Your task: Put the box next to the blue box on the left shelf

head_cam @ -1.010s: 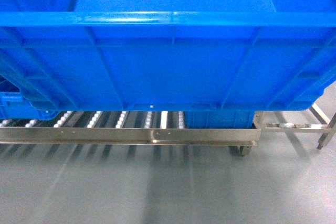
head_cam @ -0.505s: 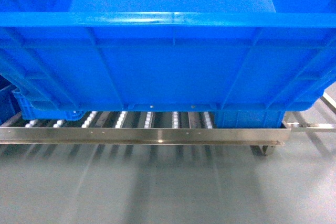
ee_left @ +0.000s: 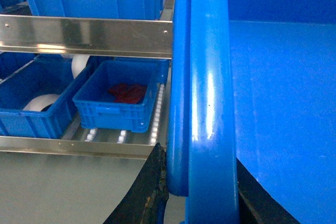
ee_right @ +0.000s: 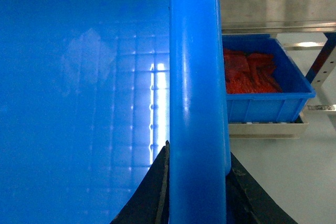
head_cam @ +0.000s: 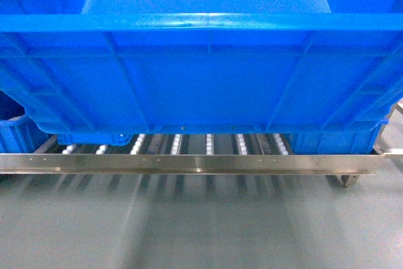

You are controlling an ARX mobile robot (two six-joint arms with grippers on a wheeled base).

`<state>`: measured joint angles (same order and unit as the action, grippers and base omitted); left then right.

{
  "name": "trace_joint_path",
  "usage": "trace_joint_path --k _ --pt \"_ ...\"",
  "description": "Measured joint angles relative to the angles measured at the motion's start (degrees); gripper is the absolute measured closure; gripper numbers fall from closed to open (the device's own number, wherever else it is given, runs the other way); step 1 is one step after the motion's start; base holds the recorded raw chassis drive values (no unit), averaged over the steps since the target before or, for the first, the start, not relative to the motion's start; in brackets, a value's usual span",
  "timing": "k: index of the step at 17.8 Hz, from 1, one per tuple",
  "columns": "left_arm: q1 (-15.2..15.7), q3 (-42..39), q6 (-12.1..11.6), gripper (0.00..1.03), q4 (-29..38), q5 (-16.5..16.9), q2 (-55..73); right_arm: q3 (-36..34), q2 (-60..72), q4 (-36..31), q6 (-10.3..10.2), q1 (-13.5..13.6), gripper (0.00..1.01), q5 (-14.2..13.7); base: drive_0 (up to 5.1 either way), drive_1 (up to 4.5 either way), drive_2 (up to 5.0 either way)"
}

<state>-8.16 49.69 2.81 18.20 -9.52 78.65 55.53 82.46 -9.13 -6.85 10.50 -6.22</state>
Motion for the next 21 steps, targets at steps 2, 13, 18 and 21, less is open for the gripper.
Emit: trace_joint_path --k 2,13,18,21 --pt "0.3 0.0 -0.2 0.83 -0.3 0.0 0.0 0.0 0.0 0.1 -0.1 0.5 0.81 0.0 -5.0 2.44 2.4" --pt "0.1 0.0 0.0 0.83 -0.1 -0.1 0.0 0.0 0.0 0.1 -0.2 0.3 0.81 -0.2 -4.1 2.00 2.0" --pt "0.1 0.0 0.0 0.83 -0.1 -0.1 0.0 0.0 0.0 0.1 -0.2 0.3 0.81 -0.2 0.0 0.00 0.0" --pt "0.1 0.0 0.0 0.83 -0.1 -0.1 0.0 0.0 0.0 0.1 -0.2 0.3 0.81 -0.2 0.0 0.00 0.0"
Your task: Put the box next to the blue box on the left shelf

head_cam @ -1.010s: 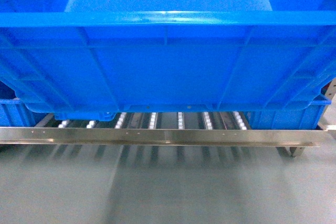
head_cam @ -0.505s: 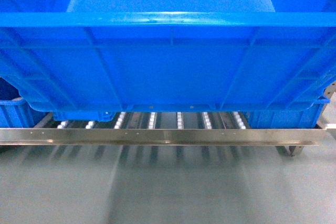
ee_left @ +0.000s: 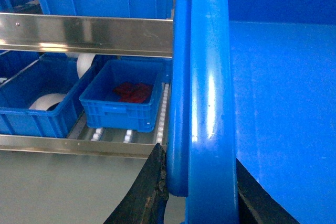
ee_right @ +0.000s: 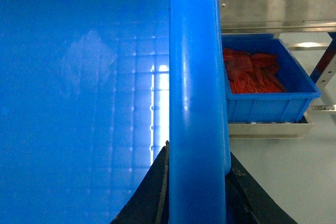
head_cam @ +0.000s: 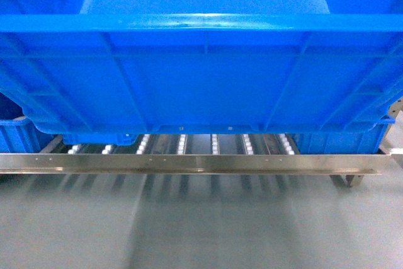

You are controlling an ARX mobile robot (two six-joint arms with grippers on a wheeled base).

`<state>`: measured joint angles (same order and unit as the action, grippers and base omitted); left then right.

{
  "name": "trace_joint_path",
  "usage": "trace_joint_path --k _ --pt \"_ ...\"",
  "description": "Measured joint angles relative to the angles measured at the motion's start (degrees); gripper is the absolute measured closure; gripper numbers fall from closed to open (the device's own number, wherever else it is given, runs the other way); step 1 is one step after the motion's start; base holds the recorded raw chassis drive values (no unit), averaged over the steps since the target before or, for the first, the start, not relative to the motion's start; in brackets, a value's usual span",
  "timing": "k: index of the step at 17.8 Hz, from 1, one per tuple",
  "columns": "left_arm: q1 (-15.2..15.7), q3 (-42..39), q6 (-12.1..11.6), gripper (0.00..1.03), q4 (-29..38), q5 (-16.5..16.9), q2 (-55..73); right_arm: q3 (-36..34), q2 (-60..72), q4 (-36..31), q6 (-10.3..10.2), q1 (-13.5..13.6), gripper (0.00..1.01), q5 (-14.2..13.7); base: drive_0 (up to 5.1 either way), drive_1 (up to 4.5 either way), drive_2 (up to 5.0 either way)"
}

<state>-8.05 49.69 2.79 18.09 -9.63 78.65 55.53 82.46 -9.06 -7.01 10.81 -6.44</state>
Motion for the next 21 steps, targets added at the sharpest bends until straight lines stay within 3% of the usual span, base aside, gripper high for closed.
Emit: trace_joint_path --k 21 --pt "0.0 0.0 0.0 0.83 0.0 0.0 0.0 0.0 0.0 0.0 0.0 0.0 0.81 0.0 0.0 0.00 0.0"
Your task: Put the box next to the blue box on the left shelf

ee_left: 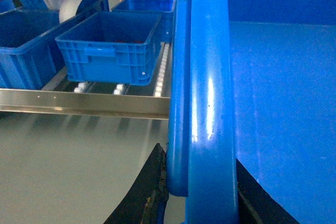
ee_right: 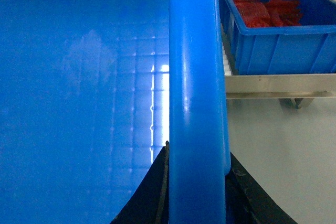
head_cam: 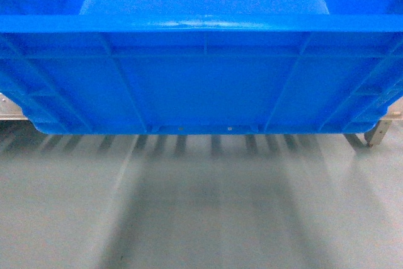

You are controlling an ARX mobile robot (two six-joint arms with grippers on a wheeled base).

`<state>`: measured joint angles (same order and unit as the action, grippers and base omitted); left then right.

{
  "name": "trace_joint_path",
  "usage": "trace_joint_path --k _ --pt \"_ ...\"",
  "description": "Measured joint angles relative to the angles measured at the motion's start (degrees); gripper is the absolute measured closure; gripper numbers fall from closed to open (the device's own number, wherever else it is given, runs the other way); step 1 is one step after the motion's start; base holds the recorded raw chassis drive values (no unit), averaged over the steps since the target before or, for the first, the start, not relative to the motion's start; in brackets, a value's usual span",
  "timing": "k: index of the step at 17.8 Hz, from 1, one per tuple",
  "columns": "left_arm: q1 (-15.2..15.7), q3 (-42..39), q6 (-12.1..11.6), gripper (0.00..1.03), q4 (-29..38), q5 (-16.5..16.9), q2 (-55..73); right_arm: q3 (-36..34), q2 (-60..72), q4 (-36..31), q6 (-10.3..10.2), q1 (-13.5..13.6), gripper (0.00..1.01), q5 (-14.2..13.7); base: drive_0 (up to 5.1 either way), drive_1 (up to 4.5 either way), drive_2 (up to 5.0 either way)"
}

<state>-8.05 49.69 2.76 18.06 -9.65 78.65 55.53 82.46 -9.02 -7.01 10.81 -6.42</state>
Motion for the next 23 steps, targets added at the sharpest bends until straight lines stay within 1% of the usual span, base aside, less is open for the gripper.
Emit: trace_joint_path --k 23 --pt "0.0 0.0 0.0 0.83 -0.3 0.0 0.0 0.0 0.0 0.1 0.0 0.0 0.81 0.0 0.0 0.00 0.0"
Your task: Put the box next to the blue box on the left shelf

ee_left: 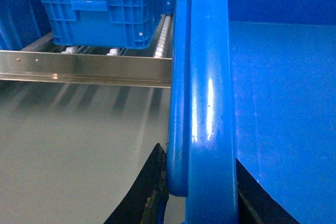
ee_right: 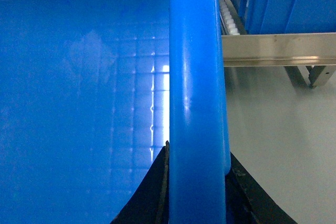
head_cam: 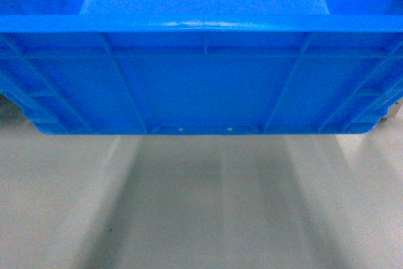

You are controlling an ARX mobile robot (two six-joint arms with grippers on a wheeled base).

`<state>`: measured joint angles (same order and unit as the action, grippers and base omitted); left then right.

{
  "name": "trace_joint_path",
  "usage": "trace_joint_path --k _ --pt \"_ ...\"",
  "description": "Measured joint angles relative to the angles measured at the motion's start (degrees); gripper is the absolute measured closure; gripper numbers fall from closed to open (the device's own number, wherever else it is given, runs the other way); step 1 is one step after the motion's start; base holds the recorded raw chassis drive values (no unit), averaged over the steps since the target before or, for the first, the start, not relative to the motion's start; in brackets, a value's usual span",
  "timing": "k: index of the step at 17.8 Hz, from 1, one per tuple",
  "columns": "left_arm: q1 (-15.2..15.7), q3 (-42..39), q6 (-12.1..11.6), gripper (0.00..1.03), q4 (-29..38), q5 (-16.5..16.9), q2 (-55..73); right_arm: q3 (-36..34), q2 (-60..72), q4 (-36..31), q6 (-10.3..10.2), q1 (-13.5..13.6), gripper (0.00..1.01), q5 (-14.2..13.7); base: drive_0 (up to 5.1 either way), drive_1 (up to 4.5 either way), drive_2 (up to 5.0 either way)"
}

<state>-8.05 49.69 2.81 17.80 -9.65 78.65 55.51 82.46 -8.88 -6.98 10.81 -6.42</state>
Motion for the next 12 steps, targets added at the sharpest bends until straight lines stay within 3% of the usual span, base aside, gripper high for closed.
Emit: trace_joint_path --k 12 --pt "0.0 0.0 0.0 0.83 0.3 0.0 -0.1 0.0 0.0 -0.2 0.0 0.0 0.81 0.0 0.0 4.29 -4.2"
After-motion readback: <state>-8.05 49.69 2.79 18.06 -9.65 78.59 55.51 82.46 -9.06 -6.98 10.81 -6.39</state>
